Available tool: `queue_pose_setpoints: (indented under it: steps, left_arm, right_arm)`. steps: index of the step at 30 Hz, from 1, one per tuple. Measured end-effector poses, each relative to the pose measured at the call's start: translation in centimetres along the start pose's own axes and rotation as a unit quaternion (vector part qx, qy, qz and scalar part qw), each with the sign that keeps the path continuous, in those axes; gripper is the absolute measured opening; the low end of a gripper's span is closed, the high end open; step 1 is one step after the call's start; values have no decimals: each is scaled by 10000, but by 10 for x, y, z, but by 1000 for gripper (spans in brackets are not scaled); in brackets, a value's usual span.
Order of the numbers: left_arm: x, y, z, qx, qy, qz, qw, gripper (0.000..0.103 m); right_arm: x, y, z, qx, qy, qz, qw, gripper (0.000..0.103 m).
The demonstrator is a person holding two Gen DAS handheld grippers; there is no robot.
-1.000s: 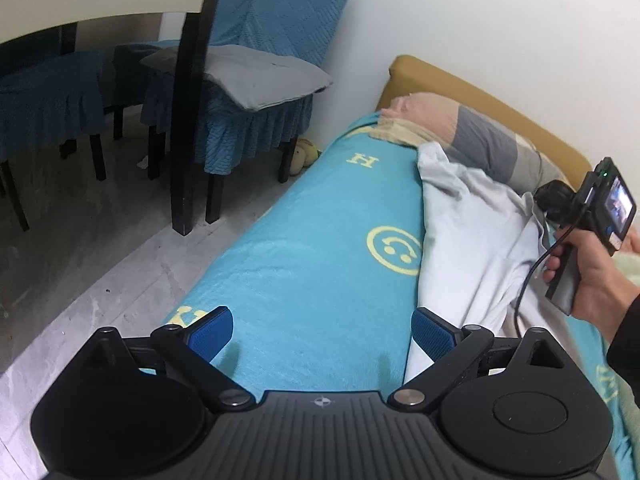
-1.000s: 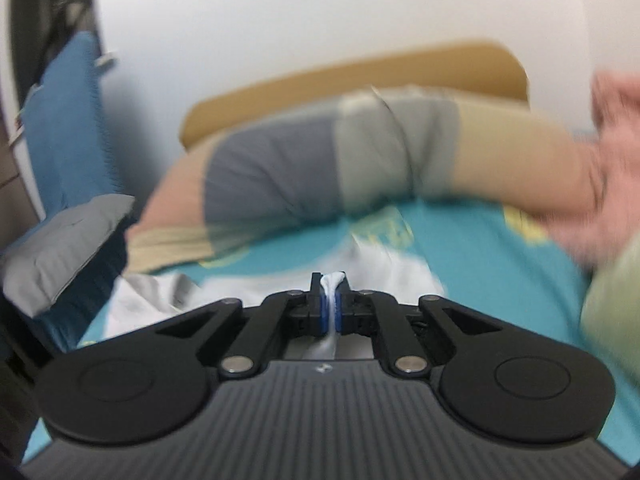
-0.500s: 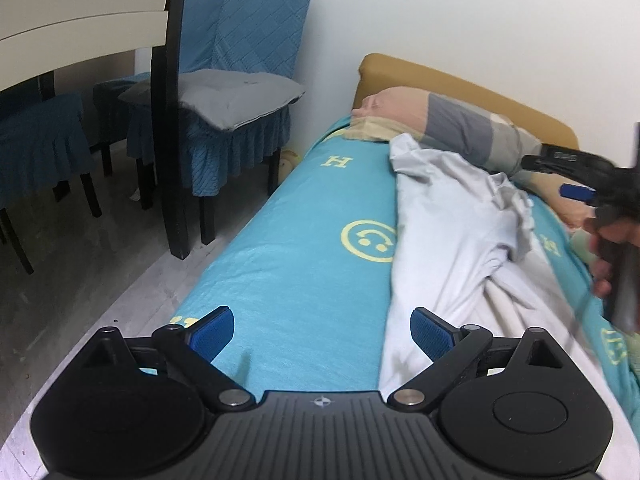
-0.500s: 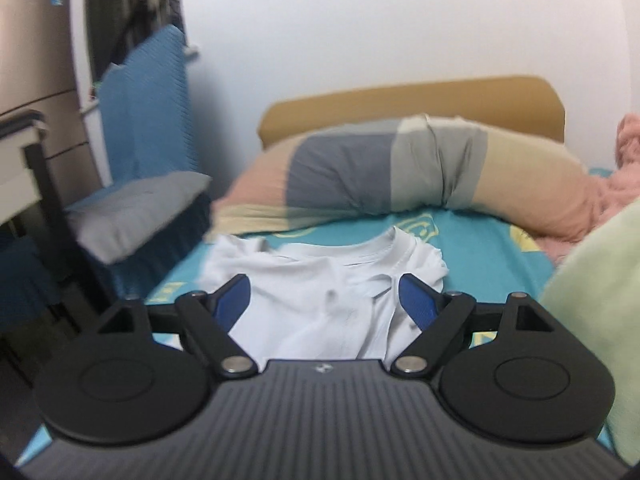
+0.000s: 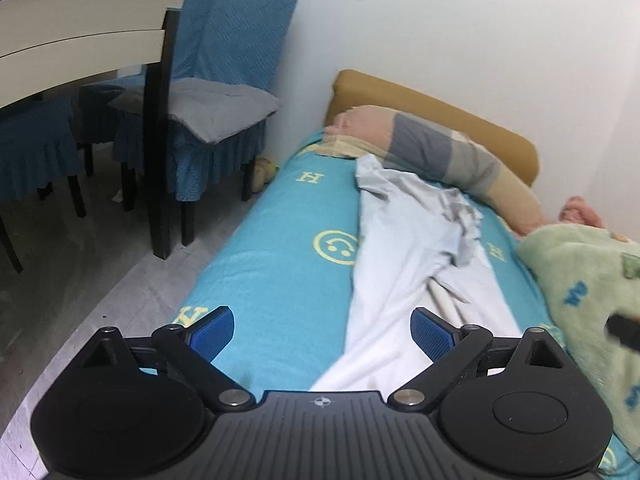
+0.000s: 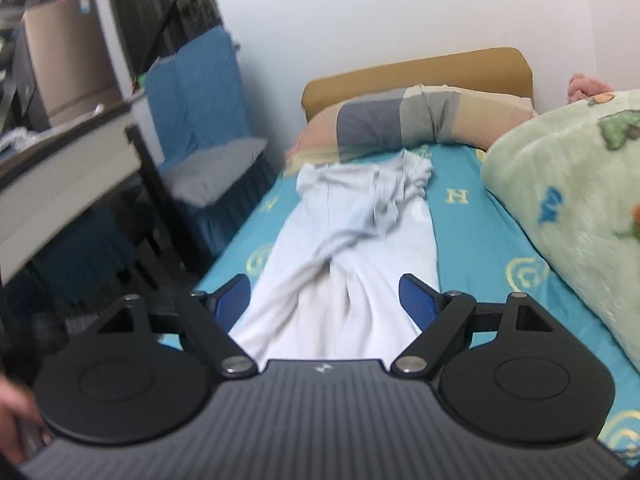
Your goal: Fold clothes
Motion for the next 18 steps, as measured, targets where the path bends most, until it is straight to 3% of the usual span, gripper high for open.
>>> queue_pose_setpoints:
  steps: [3, 7, 14, 18]
  left_arm:
    - [-3, 13, 6, 48, -861, 711, 9937, 96]
    - [-17, 27, 27, 131, -1372, 1646, 9767, 90]
    - [-48, 19, 95, 54, -1454, 2898, 9460, 76]
    - [-57, -1, 117, -165, -1570, 3482, 9240, 57]
  right_arm:
    - [17, -9, 0, 39, -176, 9, 9998, 83]
    - [25, -10, -13, -253, -208, -161, 9993, 83]
    - [12, -12, -38, -727, -277, 4, 9970, 83]
    - [6, -11, -40, -756, -217, 61, 9969, 83]
Point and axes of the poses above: each gripper's, at about its wrist camera, not at the fingertips, and x roughly against the way its jaws point, z to its left, y to its top, the point moved 1 cm from there along -x, roughly the way its jaws point, and after that the axes turned 8 degrees about -y, right-handed, at the moved point
